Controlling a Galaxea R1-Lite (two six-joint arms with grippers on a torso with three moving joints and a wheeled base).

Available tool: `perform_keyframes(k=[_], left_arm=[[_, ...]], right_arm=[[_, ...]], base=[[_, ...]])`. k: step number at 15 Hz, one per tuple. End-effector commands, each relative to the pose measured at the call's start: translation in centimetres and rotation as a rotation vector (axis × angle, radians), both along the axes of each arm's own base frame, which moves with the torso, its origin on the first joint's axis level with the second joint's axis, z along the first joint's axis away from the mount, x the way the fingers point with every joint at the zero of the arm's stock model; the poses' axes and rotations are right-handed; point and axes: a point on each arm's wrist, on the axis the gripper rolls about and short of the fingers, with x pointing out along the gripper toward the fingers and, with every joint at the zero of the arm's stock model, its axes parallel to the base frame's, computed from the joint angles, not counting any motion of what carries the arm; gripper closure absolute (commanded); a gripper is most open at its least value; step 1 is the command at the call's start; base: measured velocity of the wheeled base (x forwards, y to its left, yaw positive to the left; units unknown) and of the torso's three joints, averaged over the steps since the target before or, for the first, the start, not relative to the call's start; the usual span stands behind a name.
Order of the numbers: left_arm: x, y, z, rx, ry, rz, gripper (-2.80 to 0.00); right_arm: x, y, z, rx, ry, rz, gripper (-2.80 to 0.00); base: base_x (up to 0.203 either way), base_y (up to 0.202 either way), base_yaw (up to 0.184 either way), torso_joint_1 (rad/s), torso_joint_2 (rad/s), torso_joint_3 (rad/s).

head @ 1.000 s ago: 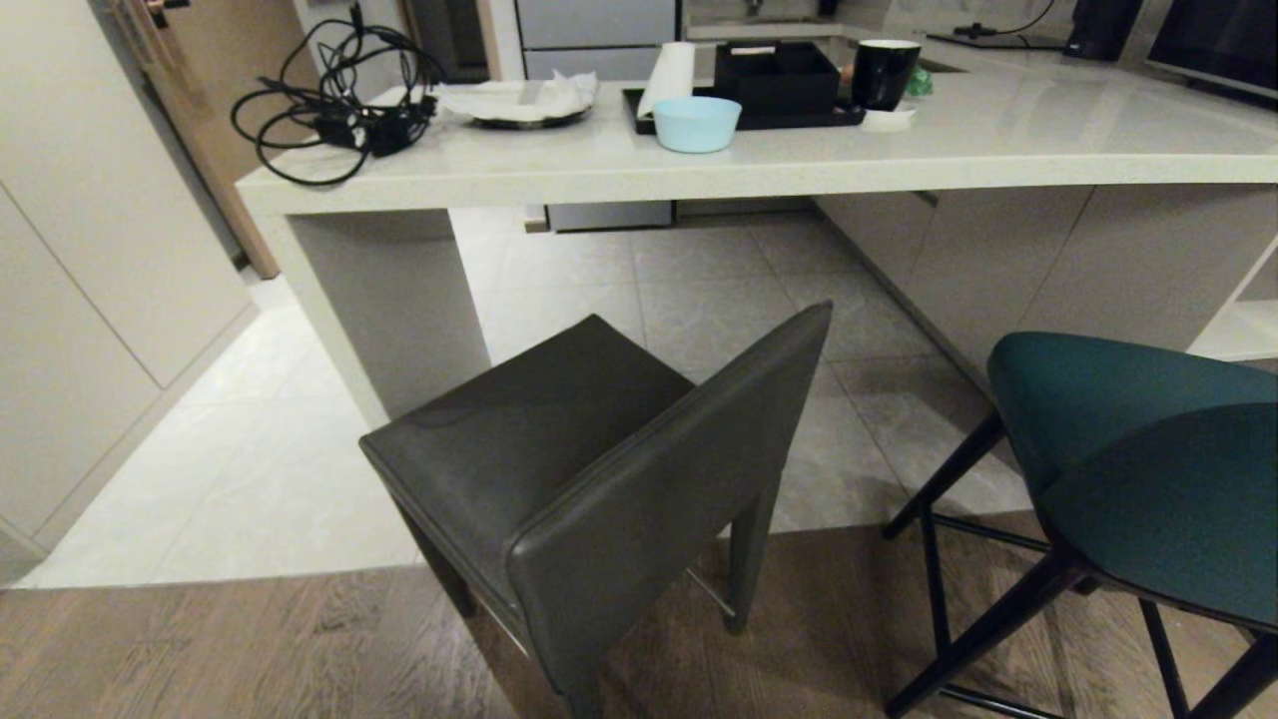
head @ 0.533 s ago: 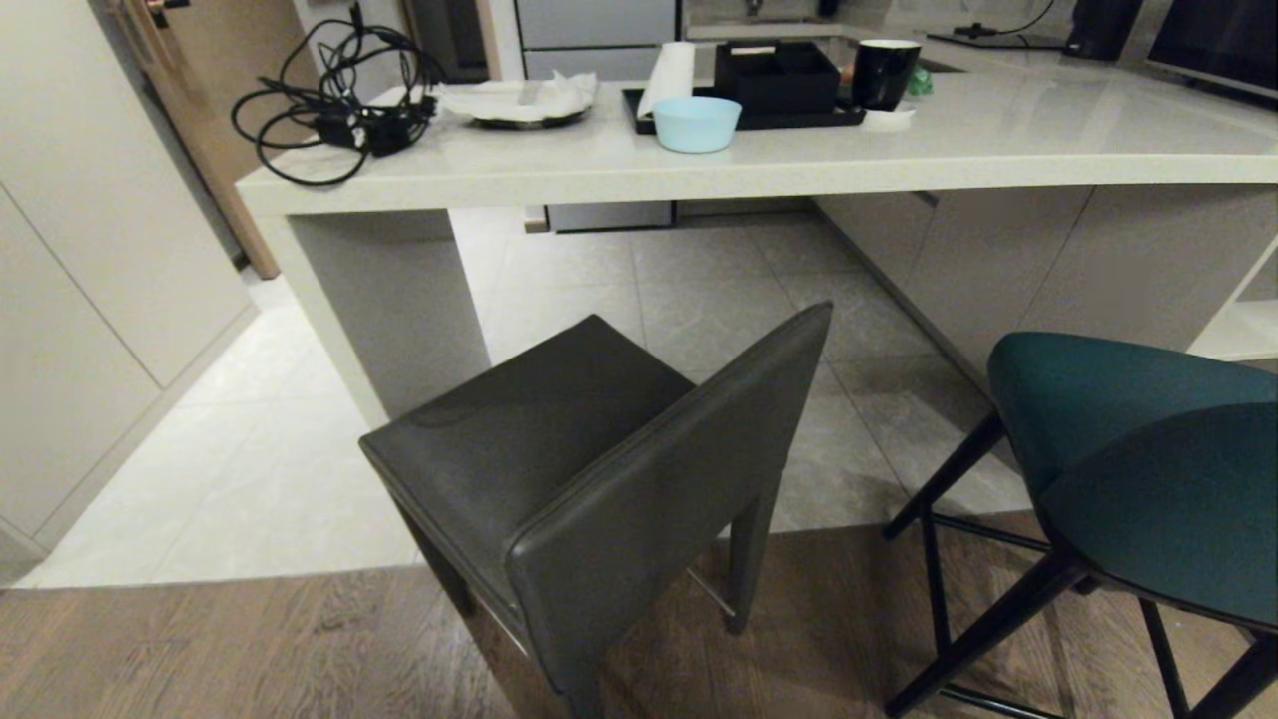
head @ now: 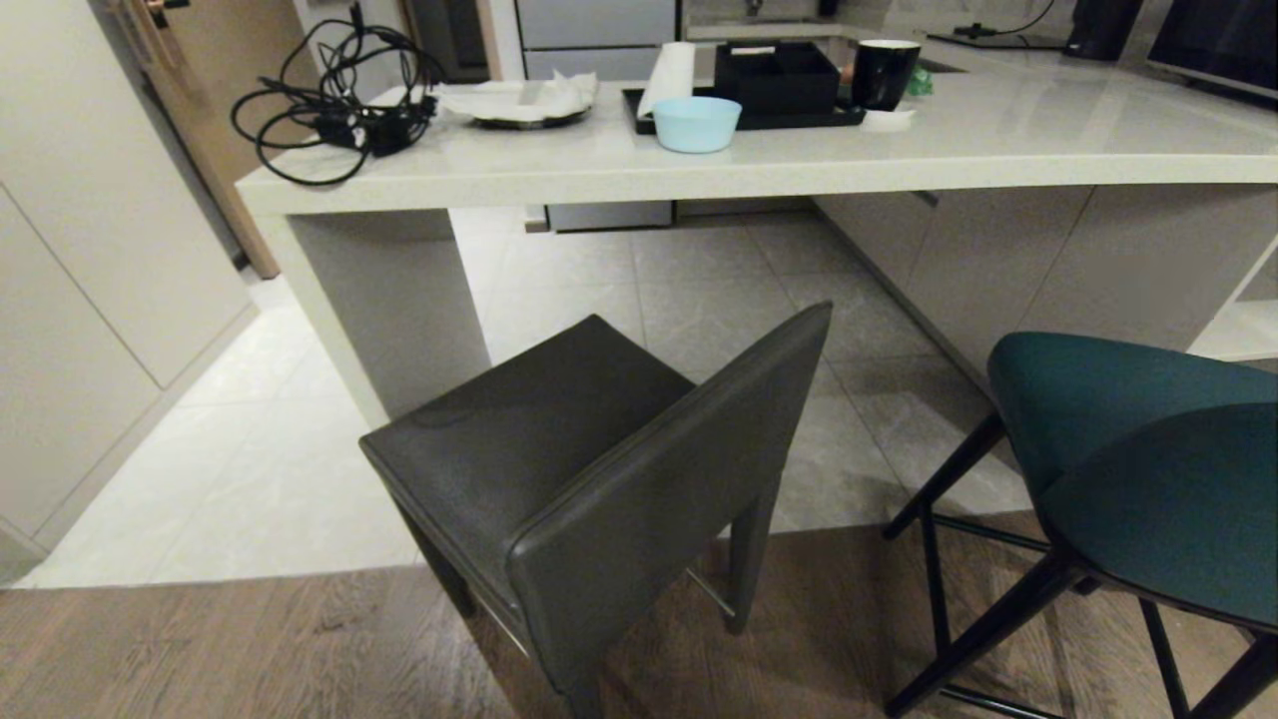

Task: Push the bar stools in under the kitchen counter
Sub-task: Push the blue chair back under the dining table

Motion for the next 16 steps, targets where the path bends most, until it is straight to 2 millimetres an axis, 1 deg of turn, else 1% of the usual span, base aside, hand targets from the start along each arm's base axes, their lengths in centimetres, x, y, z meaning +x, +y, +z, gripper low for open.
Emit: perform_keyframes(k=[1,4,14,16], left_arm=[[-0.01,0.02,0.02,-0.024,0.0,0.008,0.0],[0.0,0.03,0.02,-0.028,-0.001,0.016,0.0],[0.0,0.03,0.02,-0.03,-0.001,0.016,0.0],[0.0,0.02,0.02,-0.024,-0.001,0.016,0.0]], right_arm=[[0.01,0.0,-0.02,0.0,0.0,0.0,0.0],[0.01,0.0,-0.03,0.0,0.0,0.0,0.0],[0.01,0.0,-0.01,0.0,-0.001,0.0,0.0],[0.01,0.0,-0.01,0.0,-0.001,0.0,0.0]], base=[[0.0,0.0,0.0,0.0,0.0,0.0],[0.0,0.0,0.0,0.001,0.0,0.074],[0.0,0.0,0.0,0.003,0.0,0.192],[0.0,0.0,0.0,0.005,0.0,0.086]])
